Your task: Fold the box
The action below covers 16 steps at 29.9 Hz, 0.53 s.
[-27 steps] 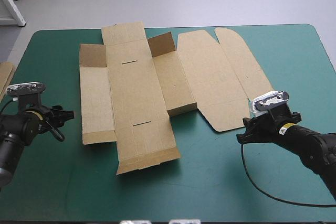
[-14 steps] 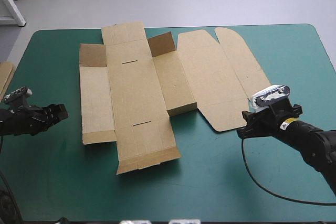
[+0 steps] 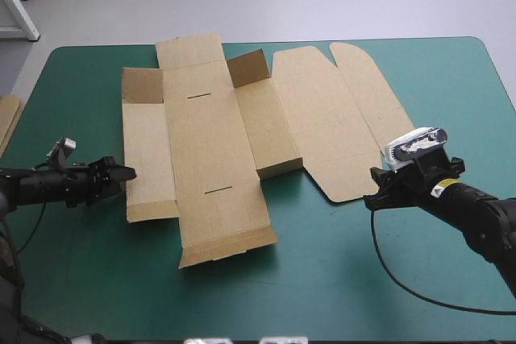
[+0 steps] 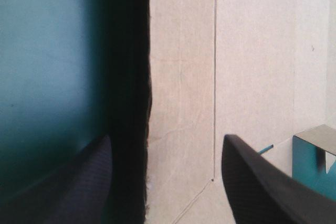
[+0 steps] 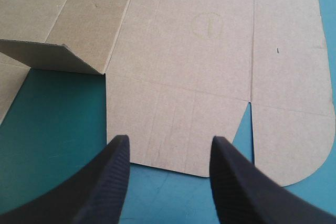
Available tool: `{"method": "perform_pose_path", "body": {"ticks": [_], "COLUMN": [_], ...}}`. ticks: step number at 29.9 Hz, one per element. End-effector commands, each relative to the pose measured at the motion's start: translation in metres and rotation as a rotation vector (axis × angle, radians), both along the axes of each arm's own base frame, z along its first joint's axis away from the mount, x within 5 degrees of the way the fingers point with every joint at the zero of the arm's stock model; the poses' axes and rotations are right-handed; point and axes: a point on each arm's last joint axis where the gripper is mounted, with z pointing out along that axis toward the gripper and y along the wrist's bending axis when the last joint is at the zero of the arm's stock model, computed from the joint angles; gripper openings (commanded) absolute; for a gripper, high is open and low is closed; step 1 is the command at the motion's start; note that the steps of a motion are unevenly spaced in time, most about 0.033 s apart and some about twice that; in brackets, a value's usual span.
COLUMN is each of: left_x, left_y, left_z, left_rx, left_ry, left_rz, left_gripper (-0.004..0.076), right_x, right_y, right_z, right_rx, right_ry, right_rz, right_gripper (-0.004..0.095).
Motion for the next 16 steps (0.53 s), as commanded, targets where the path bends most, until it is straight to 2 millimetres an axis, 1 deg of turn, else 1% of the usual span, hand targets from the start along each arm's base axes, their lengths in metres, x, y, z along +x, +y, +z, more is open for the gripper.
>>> {"method": "perform_pose_path", "body": {"ticks": [1, 7, 9, 14, 16], "left_x": [0.005, 0.009, 0.012, 0.017, 0.020], "left_y": [-0.009, -0.033, -0.038, -0.046, -0.051], "left_z": [0.021, 0.015, 0.014, 0.015, 0.014], "left_rx": [-0.050, 0.035, 0.061, 0.055, 0.069], "left_ry": [-0.077, -0.039, -0.048, -0.071, -0.067], "left_rz": [-0.018, -0.121, -0.123, -0.115, -0.099], "left_gripper": [0.0440, 0.0440, 0.0440, 0.0440, 0.0417], "right_x": [0.003, 0.003, 0.003, 0.003, 0.003], "right_y": [-0.002, -0.002, -0.002, -0.002, -0.002], "right_z": [0.019, 0.019, 0.019, 0.019, 0.019], "right_rx": [0.036, 0.036, 0.036, 0.036, 0.036], "right_ry": [-0.101, -0.103, -0.103, -0.101, -0.101], "right_rz": [-0.028, -0.028, -0.028, -0.028, -0.028], "right_gripper": [0.0457, 0.0457, 0.0457, 0.0457, 0.0456]}}
